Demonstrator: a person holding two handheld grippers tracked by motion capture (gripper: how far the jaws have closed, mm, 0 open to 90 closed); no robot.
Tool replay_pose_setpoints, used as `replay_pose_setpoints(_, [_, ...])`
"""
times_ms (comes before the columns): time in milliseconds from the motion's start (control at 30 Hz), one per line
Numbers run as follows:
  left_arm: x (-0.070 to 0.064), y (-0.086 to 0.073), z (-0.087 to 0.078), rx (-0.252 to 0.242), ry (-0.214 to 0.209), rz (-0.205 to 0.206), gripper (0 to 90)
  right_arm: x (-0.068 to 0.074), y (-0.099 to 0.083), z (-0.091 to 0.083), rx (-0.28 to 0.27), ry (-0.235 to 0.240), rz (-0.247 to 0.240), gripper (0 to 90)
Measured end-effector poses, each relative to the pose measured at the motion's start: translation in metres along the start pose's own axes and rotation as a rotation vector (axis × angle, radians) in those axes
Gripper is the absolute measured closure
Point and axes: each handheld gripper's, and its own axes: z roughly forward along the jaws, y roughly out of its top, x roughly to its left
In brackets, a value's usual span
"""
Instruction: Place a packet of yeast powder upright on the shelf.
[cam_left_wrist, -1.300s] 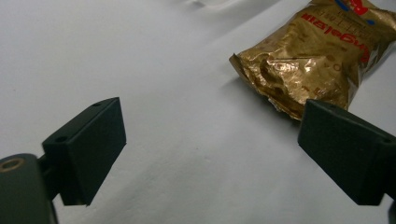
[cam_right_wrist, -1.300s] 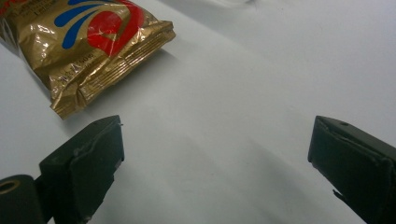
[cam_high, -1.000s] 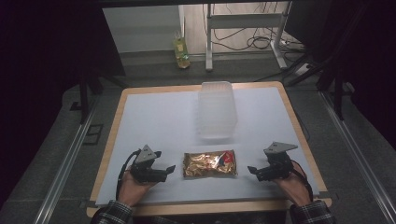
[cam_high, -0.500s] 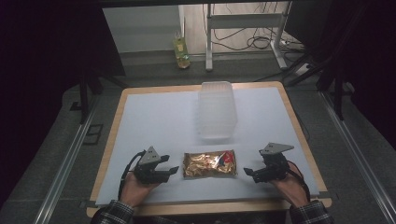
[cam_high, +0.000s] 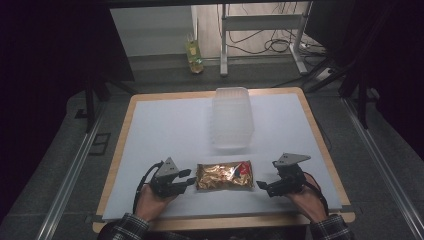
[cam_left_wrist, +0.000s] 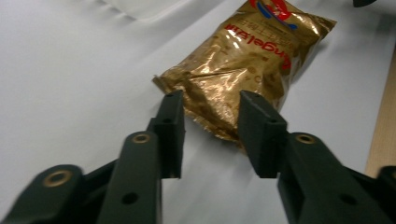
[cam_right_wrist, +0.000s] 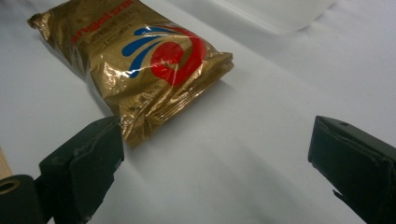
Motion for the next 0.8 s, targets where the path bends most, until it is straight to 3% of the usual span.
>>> replay_pose_setpoints(233, [-0.006,0.004,0.010,0.021,-0.011,0.041,76.3,0.004,0.002,0.002,0.005,0.016,-0.018,3.0])
replay_pose_setpoints(467, [-0.008,0.010,0.019,0.009,-0.005,0.053,88.8,0.007,0.003,0.005,0.015,0.036,-0.021,2.7])
replay_pose_setpoints(800, [-0.010,0.013,0.038,0.007,0.010,0.054,89.4,0.012,0.004,0.010,0.032,0.051,-0.021,2.7])
